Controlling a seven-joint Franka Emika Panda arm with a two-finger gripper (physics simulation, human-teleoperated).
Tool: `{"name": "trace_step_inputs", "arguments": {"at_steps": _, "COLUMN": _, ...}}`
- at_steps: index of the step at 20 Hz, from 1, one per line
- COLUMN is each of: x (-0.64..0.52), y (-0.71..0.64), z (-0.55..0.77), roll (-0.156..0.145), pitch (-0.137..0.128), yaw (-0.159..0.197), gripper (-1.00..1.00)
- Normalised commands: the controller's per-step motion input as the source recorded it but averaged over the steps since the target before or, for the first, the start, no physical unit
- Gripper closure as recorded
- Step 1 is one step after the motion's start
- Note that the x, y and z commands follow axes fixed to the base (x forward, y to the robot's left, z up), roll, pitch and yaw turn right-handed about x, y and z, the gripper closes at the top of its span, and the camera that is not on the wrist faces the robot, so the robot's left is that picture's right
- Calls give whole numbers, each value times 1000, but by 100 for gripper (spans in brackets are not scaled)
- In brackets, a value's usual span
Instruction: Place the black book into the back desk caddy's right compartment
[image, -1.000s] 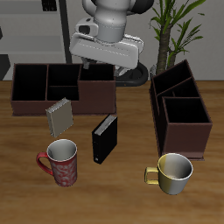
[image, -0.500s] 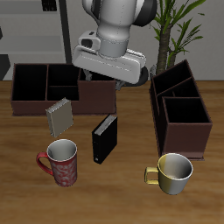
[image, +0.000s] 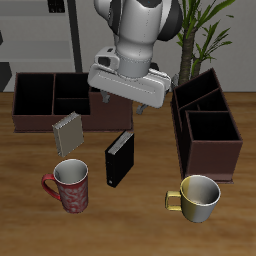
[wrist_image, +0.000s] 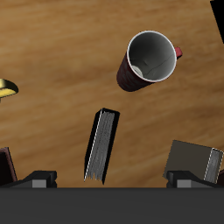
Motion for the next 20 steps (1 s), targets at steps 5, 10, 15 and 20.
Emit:
{"name": "trace_step_inputs", "arguments": {"at_steps": 5, "x": 72, "y": -130, "z": -234, "roll": -1, "pitch": -34, "yaw": -38, "gripper": -100}}
{"name": "trace_step_inputs", "arguments": {"at_steps": 10, "x": 55, "y": -53, "z": -243, "roll": 40, "pitch": -24, "yaw": -54, "gripper": -100}}
{"name": "trace_step_inputs", "arguments": {"at_steps": 15, "x": 42, "y": -29, "z": -262, "roll": 43, "pitch": -17, "yaw": -33, "gripper": -100}}
{"name": "trace_step_inputs", "arguments": {"at_steps": 20, "x": 68, "y": 21, "z": -233, "roll": 21, "pitch": -2, "yaw": -9, "gripper": -100}}
